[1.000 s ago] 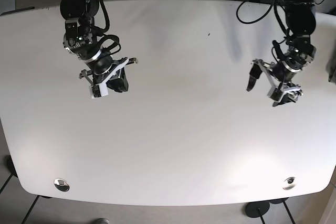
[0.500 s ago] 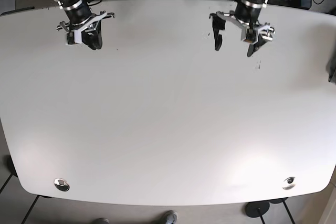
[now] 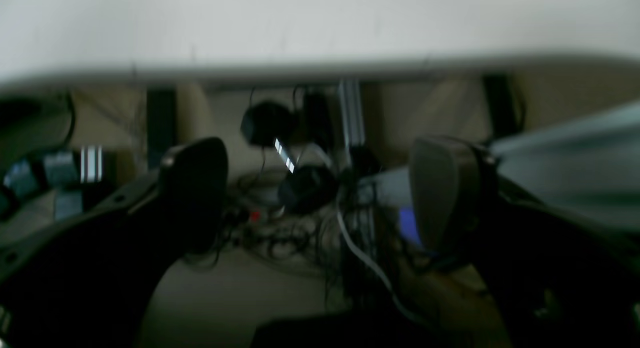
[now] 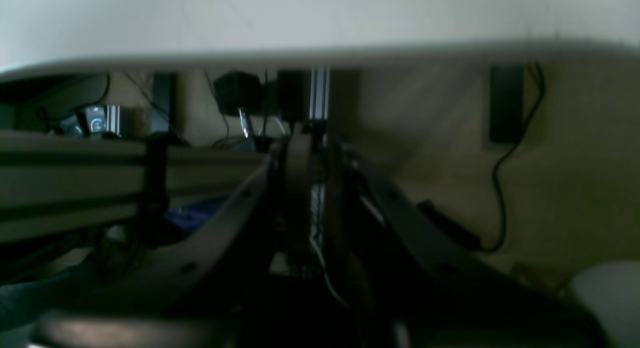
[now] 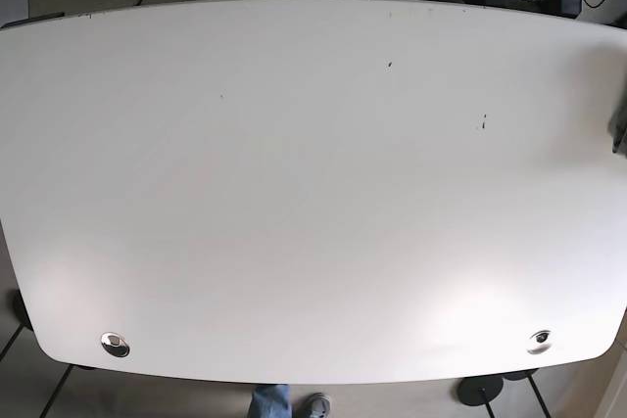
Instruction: Fold the T-shirt properly
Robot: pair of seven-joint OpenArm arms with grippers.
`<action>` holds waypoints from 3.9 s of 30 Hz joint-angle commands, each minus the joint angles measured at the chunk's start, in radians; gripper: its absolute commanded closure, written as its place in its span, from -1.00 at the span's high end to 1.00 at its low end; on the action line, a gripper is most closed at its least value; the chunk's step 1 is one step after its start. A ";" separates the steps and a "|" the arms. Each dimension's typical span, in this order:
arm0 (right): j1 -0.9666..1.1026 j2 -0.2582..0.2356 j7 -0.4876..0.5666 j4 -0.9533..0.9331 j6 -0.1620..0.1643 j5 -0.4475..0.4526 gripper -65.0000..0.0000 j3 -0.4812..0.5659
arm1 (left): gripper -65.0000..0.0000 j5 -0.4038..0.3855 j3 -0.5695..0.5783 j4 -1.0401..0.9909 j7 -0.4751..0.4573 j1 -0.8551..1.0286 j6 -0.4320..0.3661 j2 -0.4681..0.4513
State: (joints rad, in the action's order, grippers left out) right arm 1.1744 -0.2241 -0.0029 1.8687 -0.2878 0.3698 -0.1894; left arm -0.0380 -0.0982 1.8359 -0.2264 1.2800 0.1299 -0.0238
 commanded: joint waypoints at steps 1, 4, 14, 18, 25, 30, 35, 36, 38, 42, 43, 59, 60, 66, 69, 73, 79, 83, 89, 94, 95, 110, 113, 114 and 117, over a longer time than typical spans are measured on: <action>0.026 0.022 0.014 -0.030 -0.008 0.001 -0.78 -0.002 | 0.59 -0.007 0.001 -0.075 -0.024 0.023 0.003 -0.018; 0.019 0.025 0.014 -0.106 -0.008 0.001 -0.78 0.000 | 0.59 -0.007 0.005 -0.187 -0.028 -0.007 0.003 -0.021; -0.166 -0.013 0.014 -0.465 -0.001 0.001 -0.78 0.198 | 0.59 -0.003 0.005 -0.692 -0.021 -0.306 0.003 -0.046; -0.294 -0.010 0.014 -0.673 0.000 0.001 -0.78 0.271 | 0.59 -0.003 0.007 -0.888 -0.021 -0.435 0.003 -0.057; -0.489 -0.008 0.165 -1.027 0.003 0.002 -0.78 0.393 | 0.59 -0.001 0.007 -1.223 -0.021 -0.659 0.003 -0.058; -0.607 0.022 0.168 -1.185 0.003 0.002 -0.78 0.394 | 0.59 0.000 0.008 -1.379 -0.021 -0.771 0.003 -0.078; -0.692 0.041 0.168 -1.279 0.003 0.002 -0.78 0.397 | 0.59 0.000 0.008 -1.554 -0.021 -0.888 0.003 -0.081; -0.712 0.048 0.168 -1.302 0.003 0.001 -0.78 0.397 | 0.59 0.000 0.008 -1.571 -0.021 -0.903 0.003 -0.081; -0.769 0.053 0.168 -1.378 0.003 0.001 -0.78 0.397 | 0.59 0.000 0.008 -1.610 0.000 -0.957 0.003 -0.081; -0.847 0.055 0.168 -1.467 0.003 0.001 -0.77 0.397 | 0.60 -0.001 0.007 -1.628 0.140 -1.022 -0.003 -0.078; -0.862 0.055 0.168 -1.469 0.005 0.001 -0.77 0.397 | 0.60 -0.001 0.007 -1.628 0.150 -1.023 -0.051 -0.077; -0.899 0.056 0.166 -1.467 0.132 0.001 -0.76 0.399 | 0.61 0.000 0.064 -1.637 0.146 -1.069 -0.163 -0.041; -0.899 0.056 0.166 -1.467 0.132 0.001 -0.76 0.399 | 0.61 0.000 0.064 -1.637 0.144 -1.069 -0.163 -0.037; -0.899 0.085 0.166 -1.469 0.132 0.002 -0.76 0.399 | 0.61 0.000 0.064 -1.639 0.146 -1.071 -0.163 -0.008; -0.897 0.107 0.166 -1.469 0.138 0.007 -0.76 0.393 | 0.61 0.000 0.062 -1.637 0.147 -1.123 -0.163 -0.006; -0.896 0.110 0.168 -1.469 0.138 0.005 -0.76 0.393 | 0.61 -0.001 0.064 -1.637 0.143 -1.158 -0.163 -0.008; -0.899 0.124 0.166 -1.470 0.138 0.004 -0.76 0.397 | 0.61 -0.001 0.064 -1.689 0.146 -1.172 -0.163 0.028; -0.943 0.133 0.165 -1.492 0.138 0.004 -0.76 0.397 | 0.61 -0.001 0.064 -1.694 0.149 -1.212 -0.163 0.028; -1.114 0.177 0.165 -1.791 0.138 0.004 -0.76 0.397 | 0.61 -0.001 0.062 -1.694 0.149 -1.246 -0.163 0.022; -1.198 0.202 0.166 -1.869 0.138 0.004 -0.76 0.397 | 0.61 -0.001 0.062 -1.694 0.147 -1.252 -0.163 0.022; -1.198 0.202 0.166 -1.869 0.138 0.002 -0.76 0.397 | 0.61 -0.001 0.062 -1.694 0.147 -1.252 -0.163 0.022; -1.192 0.199 0.166 -1.869 0.138 0.004 -0.76 0.397 | 0.61 -0.001 0.062 -1.694 0.149 -1.250 -0.163 0.022; -1.190 0.199 0.166 -1.869 0.138 0.007 -0.76 0.396 | 0.61 -0.001 0.062 -1.694 0.149 -1.250 -0.163 0.022; -1.189 0.199 0.166 -1.869 0.138 0.008 -0.76 0.394 | 0.61 -0.001 0.062 -1.694 0.149 -1.249 -0.163 0.022; -1.189 0.199 0.166 -1.869 0.138 0.004 -0.76 0.397 | 0.61 -0.001 0.062 -1.694 0.149 -1.246 -0.163 0.022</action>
State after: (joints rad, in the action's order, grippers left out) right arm -0.0147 -0.0250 0.1570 -0.0006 -0.1459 0.3702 0.2050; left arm -0.0414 -0.0364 0.1402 -0.0750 0.0338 -0.0303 -0.0032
